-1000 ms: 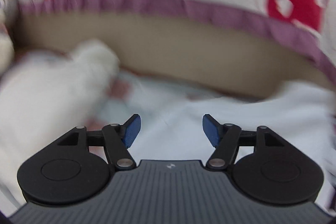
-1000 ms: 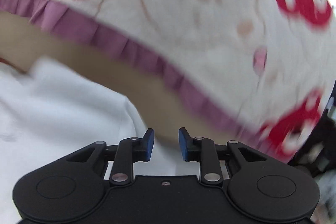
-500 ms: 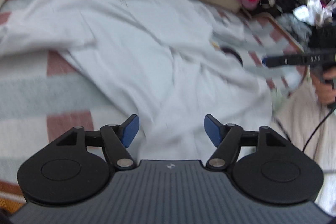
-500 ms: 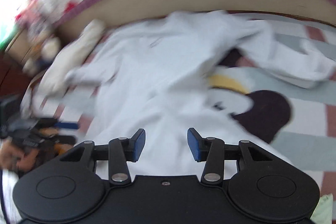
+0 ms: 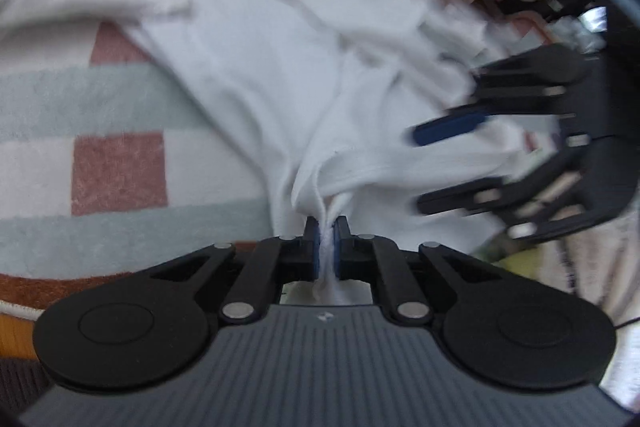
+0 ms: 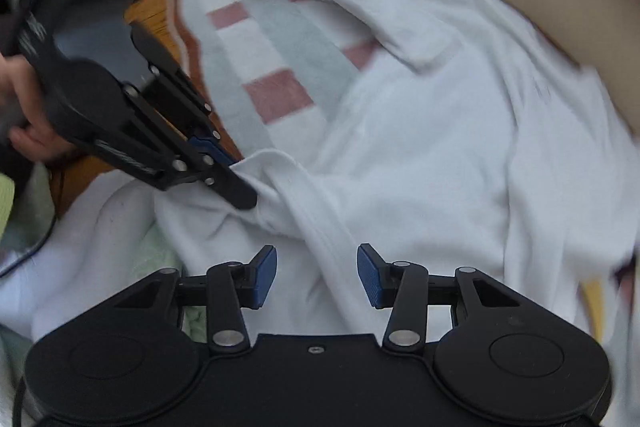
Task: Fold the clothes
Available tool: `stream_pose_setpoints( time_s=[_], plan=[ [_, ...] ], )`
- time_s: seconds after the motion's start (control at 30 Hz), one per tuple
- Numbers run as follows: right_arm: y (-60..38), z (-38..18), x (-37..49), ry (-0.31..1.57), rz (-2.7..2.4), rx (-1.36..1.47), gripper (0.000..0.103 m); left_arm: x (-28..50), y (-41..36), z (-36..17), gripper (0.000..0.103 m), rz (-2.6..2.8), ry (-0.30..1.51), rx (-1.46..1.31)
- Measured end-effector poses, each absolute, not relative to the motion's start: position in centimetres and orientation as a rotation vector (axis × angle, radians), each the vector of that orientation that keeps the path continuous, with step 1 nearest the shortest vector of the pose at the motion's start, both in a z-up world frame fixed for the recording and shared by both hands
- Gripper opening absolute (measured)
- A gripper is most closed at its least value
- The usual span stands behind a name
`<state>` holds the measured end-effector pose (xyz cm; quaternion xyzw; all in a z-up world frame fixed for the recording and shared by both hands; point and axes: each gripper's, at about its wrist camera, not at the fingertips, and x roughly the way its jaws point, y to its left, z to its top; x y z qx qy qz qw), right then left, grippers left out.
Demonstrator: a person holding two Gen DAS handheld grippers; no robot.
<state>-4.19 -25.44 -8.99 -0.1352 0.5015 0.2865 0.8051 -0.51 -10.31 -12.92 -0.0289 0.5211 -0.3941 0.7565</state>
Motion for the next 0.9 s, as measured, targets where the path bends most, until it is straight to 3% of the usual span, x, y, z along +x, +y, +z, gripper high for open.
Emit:
stream_pose_setpoints(
  time_s=[0.07,0.2,0.23,0.3,0.37,0.5,0.6,0.63,0.7,0.73,0.77,0.9],
  plan=[
    [-25.1,-8.8,-4.0,1.031,0.620,-0.310,0.059,-1.7,-9.7,-10.3,0.006,-0.905,1.051,-0.048],
    [-25.7,-8.4,-4.0,0.925,0.582,-0.269,0.057,-4.1,-8.5,-6.4,0.006,-1.012,0.911,-0.014],
    [-26.1,-8.0,-4.2,0.889,0.568,-0.229,0.054,-4.5,-8.3,-5.8,0.006,-1.030,0.897,-0.003],
    [-28.0,-6.3,-4.9,0.834,0.587,-0.063,0.021,-4.7,-7.8,-5.7,0.006,-1.042,0.907,-0.005],
    [-29.6,-5.4,-5.4,0.795,0.605,0.067,0.016,-4.6,-7.5,-6.3,0.006,-1.047,0.936,-0.044],
    [-30.2,-6.5,-5.3,0.863,0.594,0.136,0.016,-4.2,-7.3,-8.1,0.006,-0.970,0.993,-0.072],
    [-28.9,-7.3,-5.4,0.884,0.591,0.116,0.005,-4.2,-7.6,-8.9,0.007,-0.914,0.985,-0.045],
    [-28.4,-7.5,-5.4,0.886,0.590,0.117,0.005,-4.3,-7.8,-8.9,0.010,-0.895,0.970,-0.027],
    [-27.7,-7.3,-5.6,0.853,0.578,0.126,0.005,-4.5,-8.3,-9.2,0.032,-0.877,0.953,0.020],
    [-27.5,-6.9,-5.9,0.830,0.568,0.112,0.005,-4.6,-8.7,-9.3,0.059,-0.875,0.950,0.047],
    [-27.5,-6.3,-5.9,0.807,0.565,0.103,0.005,-4.6,-9.0,-9.5,0.071,-0.871,0.944,0.075],
    [-28.8,-3.9,-6.2,0.745,0.624,0.207,0.005,-3.9,-9.9,-10.2,0.069,-0.863,0.917,0.063]
  ],
)
